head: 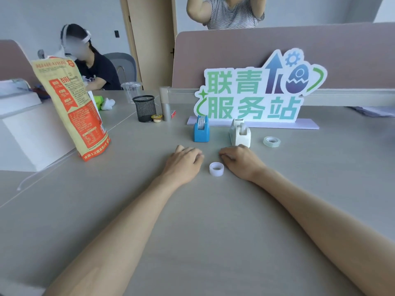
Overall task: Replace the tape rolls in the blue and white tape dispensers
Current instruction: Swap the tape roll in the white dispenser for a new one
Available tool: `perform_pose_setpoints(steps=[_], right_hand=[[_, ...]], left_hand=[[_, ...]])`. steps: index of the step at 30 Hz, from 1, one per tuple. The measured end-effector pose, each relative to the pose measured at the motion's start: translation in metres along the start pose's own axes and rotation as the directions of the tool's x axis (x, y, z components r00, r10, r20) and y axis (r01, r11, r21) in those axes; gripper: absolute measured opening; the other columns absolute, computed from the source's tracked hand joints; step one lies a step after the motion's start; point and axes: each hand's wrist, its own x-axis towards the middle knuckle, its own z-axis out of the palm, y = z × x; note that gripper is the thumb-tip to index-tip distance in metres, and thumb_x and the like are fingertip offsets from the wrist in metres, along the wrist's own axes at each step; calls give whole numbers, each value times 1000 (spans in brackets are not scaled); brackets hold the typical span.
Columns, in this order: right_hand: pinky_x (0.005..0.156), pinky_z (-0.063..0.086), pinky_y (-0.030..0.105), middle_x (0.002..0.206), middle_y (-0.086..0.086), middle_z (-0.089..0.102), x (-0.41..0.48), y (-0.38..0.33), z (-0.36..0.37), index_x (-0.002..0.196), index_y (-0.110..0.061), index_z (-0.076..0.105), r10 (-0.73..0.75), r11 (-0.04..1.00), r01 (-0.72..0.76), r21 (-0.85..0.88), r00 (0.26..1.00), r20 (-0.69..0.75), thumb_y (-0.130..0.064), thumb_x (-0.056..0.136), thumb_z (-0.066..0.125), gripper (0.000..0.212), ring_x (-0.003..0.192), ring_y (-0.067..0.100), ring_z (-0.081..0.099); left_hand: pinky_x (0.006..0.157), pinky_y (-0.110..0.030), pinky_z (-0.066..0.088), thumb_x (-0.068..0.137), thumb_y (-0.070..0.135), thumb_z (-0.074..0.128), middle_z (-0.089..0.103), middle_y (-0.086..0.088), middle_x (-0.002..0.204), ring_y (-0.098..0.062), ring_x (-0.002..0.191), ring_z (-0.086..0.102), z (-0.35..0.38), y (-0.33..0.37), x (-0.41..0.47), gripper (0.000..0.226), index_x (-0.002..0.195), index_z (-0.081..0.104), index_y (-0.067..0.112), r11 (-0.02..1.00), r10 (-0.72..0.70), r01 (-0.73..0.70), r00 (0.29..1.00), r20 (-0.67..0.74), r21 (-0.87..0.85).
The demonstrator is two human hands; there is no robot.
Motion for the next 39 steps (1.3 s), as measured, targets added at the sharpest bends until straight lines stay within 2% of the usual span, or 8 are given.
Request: perform_pose_setpoints(steps=[5,10,12,15,19,26,29,39], right_hand=[[65,51,42,79,5,65,-32,2,-12,84,-15,62,-24,1000,24,-17,1000,-16,-16,90,47,16,80,34,55],[70,51,43,87,4,69,-49,0,-15,90,-17,64,-21,999,20,-27,999,-38,-15,91,45,19,84,37,56],[72,51,44,89,5,69,-50,-1,-16,91,-18,65,-13,999,11,-32,999,-37,-16,92,45,20,86,36,56],[76,52,43,96,8,68,-48,-4,-17,97,-18,68,-20,999,19,-30,999,-37,-16,91,47,22,92,35,59],[81,52,41,106,9,67,-41,-5,-15,103,-17,69,-12,999,11,-48,1000,-26,-17,92,48,24,100,32,59],[84,48,36,114,6,65,-17,-7,-9,114,-16,64,56,990,-60,-129,998,-38,-23,92,45,30,110,30,52],[85,45,34,118,6,65,-5,-8,-5,119,-17,63,37,993,-42,-113,998,-46,-23,93,46,32,113,29,51],[85,49,39,113,2,66,8,-2,2,106,-20,69,-52,994,48,-94,998,-47,-25,92,50,25,106,28,53]], left_hand=[[88,-33,40,100,29,28,61,8,118,-19,95,37,-1,16,-28,30,103,57,23,996,76,-76,997,5,-39],[88,-36,43,99,29,29,61,12,109,-23,107,44,-8,23,-38,28,108,55,22,992,37,-34,999,24,-120],[95,-34,42,95,44,41,55,22,103,-12,115,45,-10,26,-40,32,119,55,28,971,43,-29,998,53,-236],[98,-34,43,84,49,60,55,14,115,-8,118,46,-8,27,-40,49,129,51,29,973,112,-103,993,34,-208],[86,-37,48,86,37,59,63,11,110,-14,105,49,-3,22,-35,26,110,58,26,968,154,-162,986,-57,-194],[74,-33,41,86,30,50,64,1,111,-27,107,49,0,1,-5,21,102,58,19,994,-102,95,982,-157,-50],[83,-36,40,91,27,44,61,-4,121,-30,115,48,2,-10,13,26,112,57,17,986,-155,164,973,-171,40],[95,-36,38,95,15,37,52,-11,139,-32,125,47,8,-45,80,38,131,46,15,973,-223,228,969,-102,33]])
